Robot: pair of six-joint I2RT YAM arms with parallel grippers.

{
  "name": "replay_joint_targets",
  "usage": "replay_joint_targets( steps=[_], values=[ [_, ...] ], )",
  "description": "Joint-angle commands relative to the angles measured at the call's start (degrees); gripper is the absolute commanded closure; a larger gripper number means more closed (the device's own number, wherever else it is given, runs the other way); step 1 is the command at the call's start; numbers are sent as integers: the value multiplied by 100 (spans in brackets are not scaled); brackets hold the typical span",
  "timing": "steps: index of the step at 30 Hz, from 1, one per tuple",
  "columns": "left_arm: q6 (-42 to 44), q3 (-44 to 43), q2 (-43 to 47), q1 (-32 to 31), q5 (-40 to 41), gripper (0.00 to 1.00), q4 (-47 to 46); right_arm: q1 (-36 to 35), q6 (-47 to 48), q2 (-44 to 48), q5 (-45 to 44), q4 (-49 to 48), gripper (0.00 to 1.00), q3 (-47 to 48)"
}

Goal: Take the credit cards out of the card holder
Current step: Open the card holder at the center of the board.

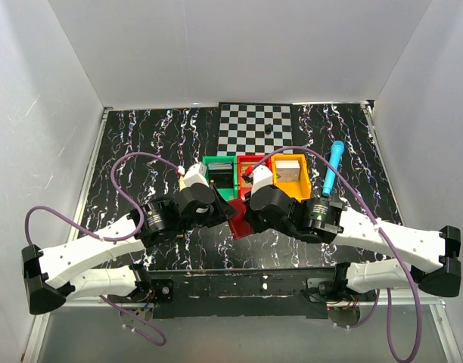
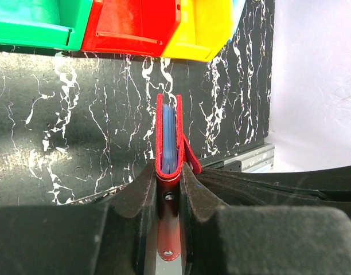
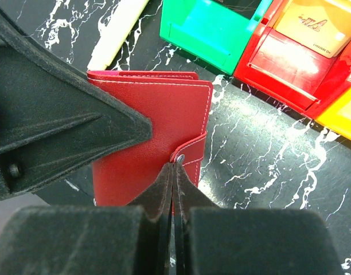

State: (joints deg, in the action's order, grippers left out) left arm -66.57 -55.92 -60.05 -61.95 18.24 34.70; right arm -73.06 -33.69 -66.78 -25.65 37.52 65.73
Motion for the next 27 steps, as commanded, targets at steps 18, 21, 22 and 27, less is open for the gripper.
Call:
replay_joint_targets(
  steps=[18, 21, 22, 27],
  values=[
    [-67, 29, 160, 34, 549, 100, 354, 143, -94, 341, 174, -7, 99, -149],
    [55, 99, 213, 34, 427, 100, 135, 151, -120, 403, 192, -78, 90, -192],
    [82, 134, 248, 34, 391, 100, 55, 151, -129, 429, 183, -87, 83, -193],
    [153, 283, 319, 34, 259, 100, -156, 169, -111, 535, 157, -43, 51, -166]
  ],
)
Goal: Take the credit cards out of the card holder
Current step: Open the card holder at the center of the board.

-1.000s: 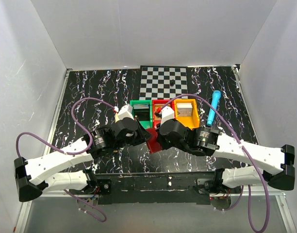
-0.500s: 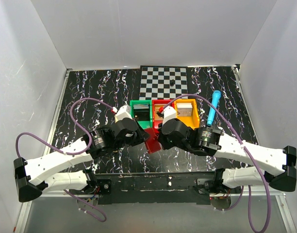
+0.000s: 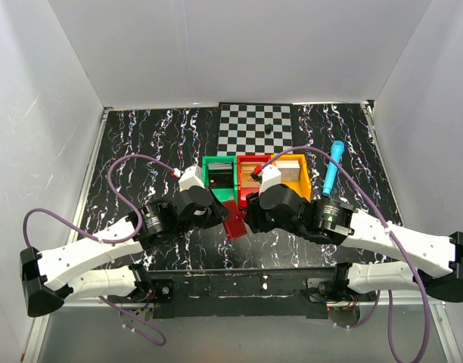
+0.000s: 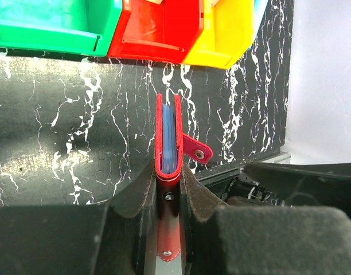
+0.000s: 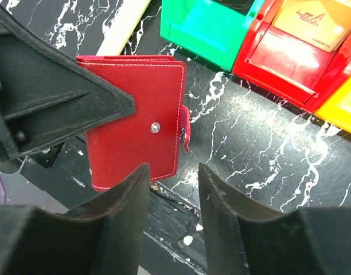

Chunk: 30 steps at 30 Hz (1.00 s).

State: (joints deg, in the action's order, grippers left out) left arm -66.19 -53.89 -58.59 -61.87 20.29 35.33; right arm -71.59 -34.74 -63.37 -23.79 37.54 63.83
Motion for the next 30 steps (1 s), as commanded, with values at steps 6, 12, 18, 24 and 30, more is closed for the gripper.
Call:
replay_joint_targets(
  steps=[6, 12, 18, 24, 30],
  values=[
    [194, 115, 207, 25, -131, 100, -456, 23, 64, 36, 103, -63, 44, 103],
    [291, 229, 436, 25, -245, 100, -659, 242, 3, -96, 103, 157, 48, 103],
    [362, 423, 681, 25, -403, 100, -896, 611, -120, 44, 340, 122, 56, -204],
    [423, 686, 840, 25, -746, 100, -1352, 699, 2, 343, 647, -229, 55, -433],
    [871, 1073, 1024, 25, -1474, 100, -2555, 945, -76, 492, 963, -370, 55, -608]
  ],
)
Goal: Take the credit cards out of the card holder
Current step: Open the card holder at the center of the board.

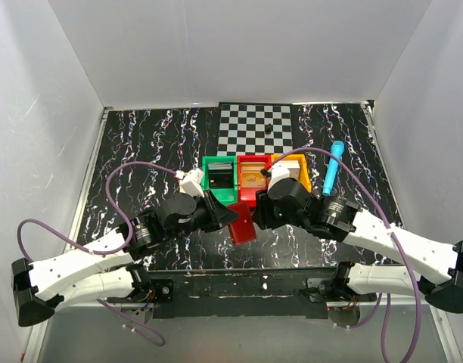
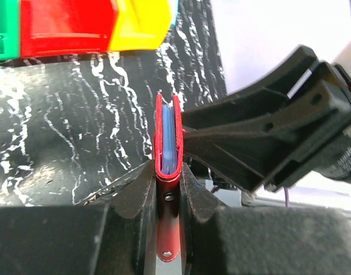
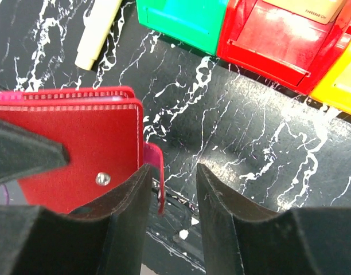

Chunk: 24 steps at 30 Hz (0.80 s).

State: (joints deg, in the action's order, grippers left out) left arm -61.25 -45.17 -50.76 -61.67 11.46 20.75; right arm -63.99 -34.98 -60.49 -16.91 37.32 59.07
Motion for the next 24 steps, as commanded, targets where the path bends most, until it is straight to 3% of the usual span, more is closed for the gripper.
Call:
replay_joint_targets(
  steps=[1, 11, 18, 24],
  values=[
    [438, 280, 312, 6, -680, 100, -1256, 246, -79, 274, 319, -383, 55, -185],
    [992, 1212, 1024, 6, -1488, 100, -3269, 624, -35, 995, 1004, -778, 55, -607],
    [1213, 1414, 875, 6, -2297, 100, -4535, 642, -9, 1346, 1856, -1455, 54, -870],
    [1019, 1300, 559, 128, -3245, 100, -5439, 668, 35, 1680, 1858, -1325, 53, -810]
  ],
)
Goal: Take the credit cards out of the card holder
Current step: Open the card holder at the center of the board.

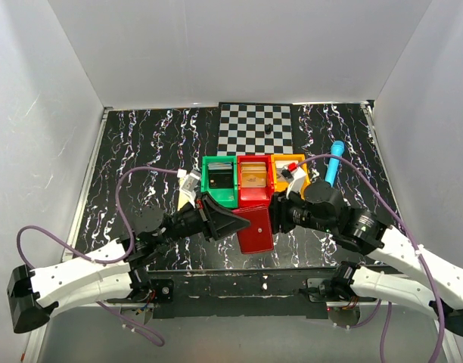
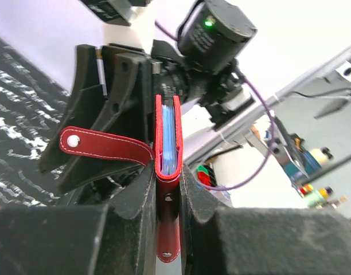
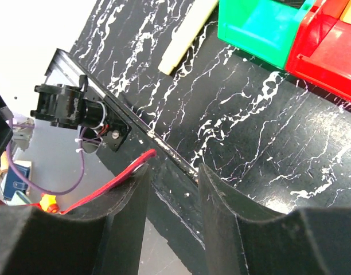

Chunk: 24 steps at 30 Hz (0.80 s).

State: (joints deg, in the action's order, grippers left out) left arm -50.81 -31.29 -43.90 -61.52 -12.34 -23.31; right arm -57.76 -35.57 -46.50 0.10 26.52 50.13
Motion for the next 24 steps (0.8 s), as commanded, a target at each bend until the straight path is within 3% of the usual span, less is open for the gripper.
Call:
replay_joint_targets(
  steps=[1, 10, 17, 20, 24],
  values=[
    [-148, -62, -154, 183, -1084, 100, -1314, 71, 120, 343, 88, -148, 52, 111],
    [-2468, 940, -1136, 1809, -2886, 100, -5637, 309, 226, 1186, -678, 450, 50, 436],
    [-3189, 449, -2235, 1863, -3801, 100, -7265, 309, 366, 1907, -467, -455, 40, 260],
    [-3216, 255, -2299, 1880, -3995, 100, -7267, 309, 682, 1855, -55, -26, 31, 743],
    [-3207, 27, -2254, 1906, -4118, 100, -7275, 309, 745, 1829, 727, -199, 26, 928]
  ],
)
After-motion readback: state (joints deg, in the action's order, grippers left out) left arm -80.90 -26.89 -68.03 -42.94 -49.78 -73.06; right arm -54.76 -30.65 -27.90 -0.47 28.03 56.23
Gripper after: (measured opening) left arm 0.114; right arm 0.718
